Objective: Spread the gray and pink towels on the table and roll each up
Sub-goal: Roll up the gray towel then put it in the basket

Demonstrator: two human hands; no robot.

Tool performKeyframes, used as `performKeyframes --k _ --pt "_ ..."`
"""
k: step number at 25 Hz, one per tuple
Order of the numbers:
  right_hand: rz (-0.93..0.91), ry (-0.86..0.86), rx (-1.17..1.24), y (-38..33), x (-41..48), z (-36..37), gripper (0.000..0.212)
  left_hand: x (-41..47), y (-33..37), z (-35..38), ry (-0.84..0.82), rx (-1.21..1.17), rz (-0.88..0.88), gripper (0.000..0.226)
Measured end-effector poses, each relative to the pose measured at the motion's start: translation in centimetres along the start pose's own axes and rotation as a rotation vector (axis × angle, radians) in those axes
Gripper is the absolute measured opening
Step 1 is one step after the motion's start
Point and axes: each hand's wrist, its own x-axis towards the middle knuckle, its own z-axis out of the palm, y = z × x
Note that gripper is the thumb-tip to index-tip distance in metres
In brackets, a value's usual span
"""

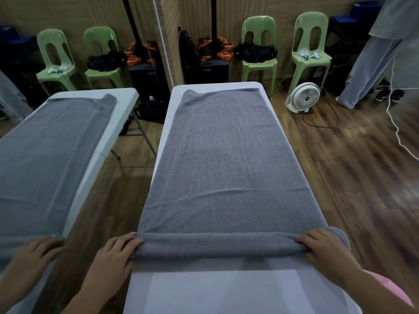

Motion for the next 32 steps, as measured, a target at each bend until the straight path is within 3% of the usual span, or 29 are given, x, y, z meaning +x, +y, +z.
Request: performKeyframes --k 3,6,8,9,10,11,12,13,15,16,17,18,19,22,24,27,30,32 --pt "0.01 -0.001 0.023 -0.1 -0.1 -0.5 0.043 -0.1 -1.4 0.5 0.077 -0.034 -0.03 0.059" --pt "0.007 0.026 0.068 0.3 -0.7 -0.4 0.04 -1.4 -2.9 1.4 -0.008 -0.068 -0.085 0.059" --pt "0.004 0.043 0.075 0.5 -0.8 -0.5 0.035 -1.8 -1.9 1.2 -0.071 0.032 -0.089 0.052" --pt "0.003 0.05 0.082 0.5 -0.8 -0.5 0.033 -2.2 -3.9 2.1 -0.026 0.029 -0.081 0.049" --pt "-0.001 0.061 0.087 0.6 -0.8 -0.3 0.032 -0.4 -5.9 3.7 -0.004 -0.081 -0.316 0.051" --pt "0.002 0.066 0.09 0.6 -0.7 -0.3 0.03 3.1 -6.1 4.2 0.116 -0.396 -0.622 0.056" --pt "0.005 0.066 0.091 0.5 -0.6 -0.4 0.029 5.0 -7.1 5.4 0.169 -0.515 -0.77 0.061" --pt "0.005 0.066 0.087 0.5 -0.5 -0.4 0.03 5.4 -7.6 5.6 0.204 -0.582 -0.773 0.065" --pt "-0.003 0.061 0.072 0.5 -0.4 -0.5 0.033 0.6 -5.2 4.5 0.148 -0.304 -0.648 0.06" --pt "0.002 0.055 0.066 0.4 -0.4 -0.5 0.034 0.8 -3.6 3.6 0.227 -0.198 -0.531 0.055" --pt "0.013 0.046 0.063 0.2 -0.4 -0.4 0.035 0.1 -2.0 2.6 0.303 -0.203 -0.301 0.054" --pt "0.023 0.038 0.057 -0.1 -0.4 -0.2 0.037 -0.8 -0.8 1.4 0.281 -0.158 -0.106 0.062" --pt "0.031 0.03 0.053 -0.2 -0.3 0.1 0.039 -0.6 -0.5 1.5 0.235 -0.128 -0.034 0.073" --pt "0.039 0.038 0.063 -0.2 0.0 0.7 0.038 1.7 0.9 0.8 0.089 -0.181 -0.036 0.084" --pt "0.06 0.011 0.058 0.1 0.1 -0.2 0.026 2.9 0.9 0.3 0.061 -0.233 -0.122 0.064" --pt "0.109 -0.109 0.024 1.0 0.0 -2.4 0.017 2.5 1.2 -2.3 0.042 -0.311 -0.132 0.015" --pt "0.19 -0.248 0.122 2.1 1.3 -3.5 0.023 2.2 0.9 -4.0 -0.109 -0.338 -0.146 0.017" --pt "0.202 -0.248 0.105 2.2 2.3 -3.4 0.027 2.7 0.1 -3.8 -0.12 -0.335 -0.2 0.007"
